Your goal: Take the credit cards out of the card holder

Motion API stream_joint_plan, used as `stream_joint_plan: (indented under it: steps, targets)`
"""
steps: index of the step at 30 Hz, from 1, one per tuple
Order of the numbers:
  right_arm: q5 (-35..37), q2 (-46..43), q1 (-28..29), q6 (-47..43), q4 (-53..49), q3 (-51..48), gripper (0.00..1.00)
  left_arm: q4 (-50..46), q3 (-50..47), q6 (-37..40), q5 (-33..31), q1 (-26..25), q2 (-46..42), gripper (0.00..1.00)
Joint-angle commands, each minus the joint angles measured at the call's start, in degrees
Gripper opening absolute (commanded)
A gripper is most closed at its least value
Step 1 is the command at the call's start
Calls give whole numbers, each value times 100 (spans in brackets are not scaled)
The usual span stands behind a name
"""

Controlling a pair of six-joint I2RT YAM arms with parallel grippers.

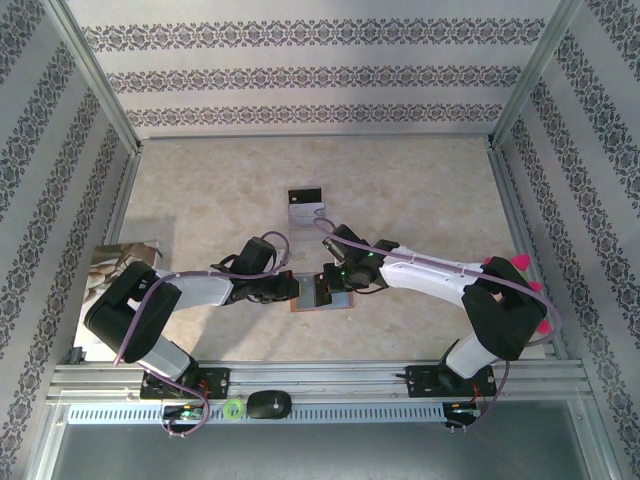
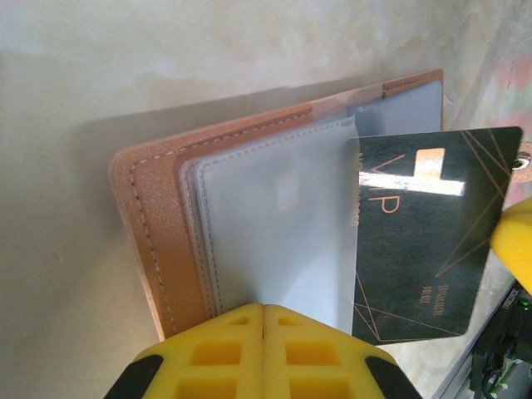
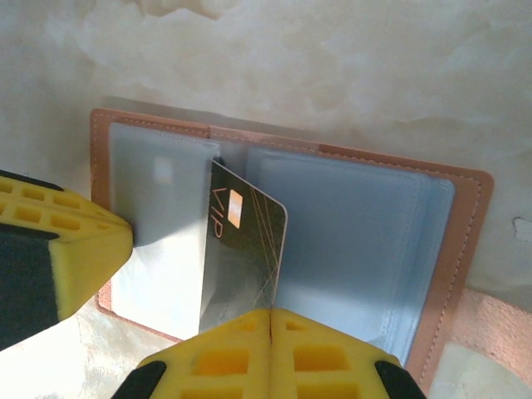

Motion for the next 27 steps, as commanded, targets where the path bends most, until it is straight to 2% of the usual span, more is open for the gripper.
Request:
stream_joint_plan:
  steps: [1,9,20,27]
  targets:
    - [507,-107,183,-194,-535,364,0,-24,-102,15,4,79,129,0]
    - [757,-39,249,-378,-985,686,0,-45,-86,52,44,99,105,0]
    - [348,480,318,-376,-769,836,0,6,-82,77,91,120,148,0]
    - [91,567,320,-385,-530,736,20,47,-95,59,132,142,163,0]
